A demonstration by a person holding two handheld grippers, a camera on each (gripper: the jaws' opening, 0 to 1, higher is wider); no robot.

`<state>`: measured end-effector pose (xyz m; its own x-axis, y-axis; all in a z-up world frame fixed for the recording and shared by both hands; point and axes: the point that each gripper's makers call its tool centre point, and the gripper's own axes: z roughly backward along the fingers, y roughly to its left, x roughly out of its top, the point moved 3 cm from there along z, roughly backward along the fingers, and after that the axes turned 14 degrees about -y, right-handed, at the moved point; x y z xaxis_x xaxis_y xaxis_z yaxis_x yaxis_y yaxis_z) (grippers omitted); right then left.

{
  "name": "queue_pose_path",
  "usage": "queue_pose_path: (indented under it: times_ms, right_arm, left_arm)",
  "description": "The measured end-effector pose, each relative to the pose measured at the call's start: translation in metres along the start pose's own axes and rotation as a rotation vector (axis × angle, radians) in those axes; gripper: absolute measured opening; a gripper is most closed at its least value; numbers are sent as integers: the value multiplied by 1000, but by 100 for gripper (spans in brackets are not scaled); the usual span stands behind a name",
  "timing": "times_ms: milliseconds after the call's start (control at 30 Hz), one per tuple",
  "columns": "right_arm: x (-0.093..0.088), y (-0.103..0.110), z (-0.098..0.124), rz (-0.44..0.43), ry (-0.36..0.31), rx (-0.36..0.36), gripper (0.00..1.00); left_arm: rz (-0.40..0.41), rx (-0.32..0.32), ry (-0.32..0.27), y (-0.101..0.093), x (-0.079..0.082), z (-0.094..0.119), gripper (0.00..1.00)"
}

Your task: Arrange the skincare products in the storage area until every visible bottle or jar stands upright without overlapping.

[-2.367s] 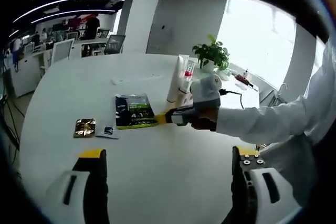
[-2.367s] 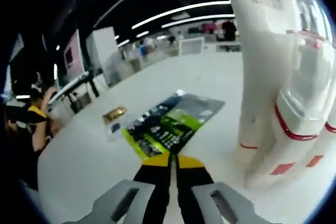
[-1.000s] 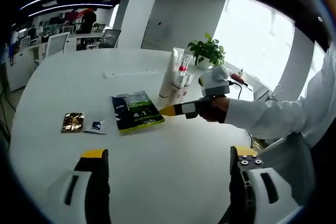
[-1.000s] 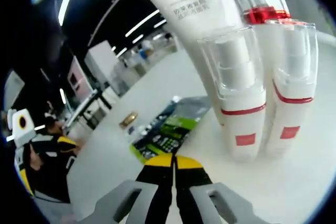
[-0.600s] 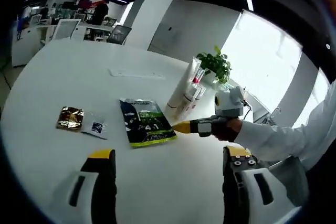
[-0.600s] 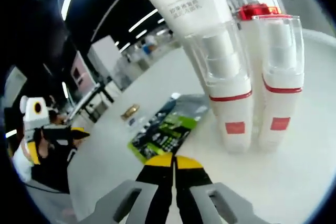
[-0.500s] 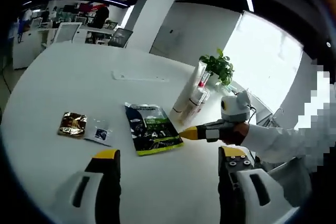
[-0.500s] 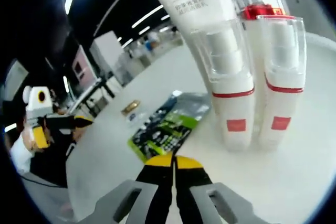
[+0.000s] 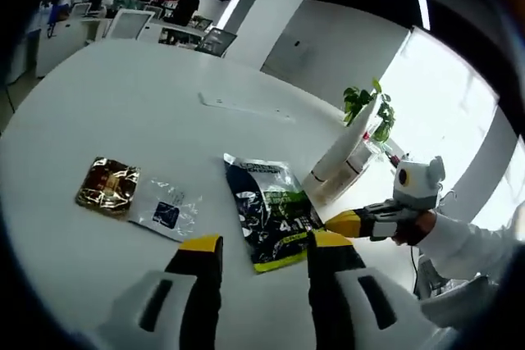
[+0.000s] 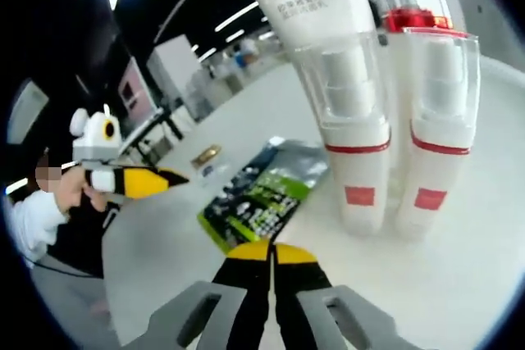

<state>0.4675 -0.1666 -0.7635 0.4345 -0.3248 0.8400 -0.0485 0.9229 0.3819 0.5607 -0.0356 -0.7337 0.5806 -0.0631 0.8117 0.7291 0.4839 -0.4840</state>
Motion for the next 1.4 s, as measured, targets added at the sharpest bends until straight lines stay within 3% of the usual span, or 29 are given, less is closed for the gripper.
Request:
queue_pose_path:
  times_ms: [200,533,1400]
  right_arm:
    - [1,-2,2,7,2,4,0]
    - [1,-9,2,21,11,-8,0]
    - [5,-20,-2,51,-18,-72,0]
  left_arm:
    - [9,52,20,8,-11,-11,16]
    - [-9,74,59,9,-27,-17,15]
    - [6,33,48,-7,-27,-38,20]
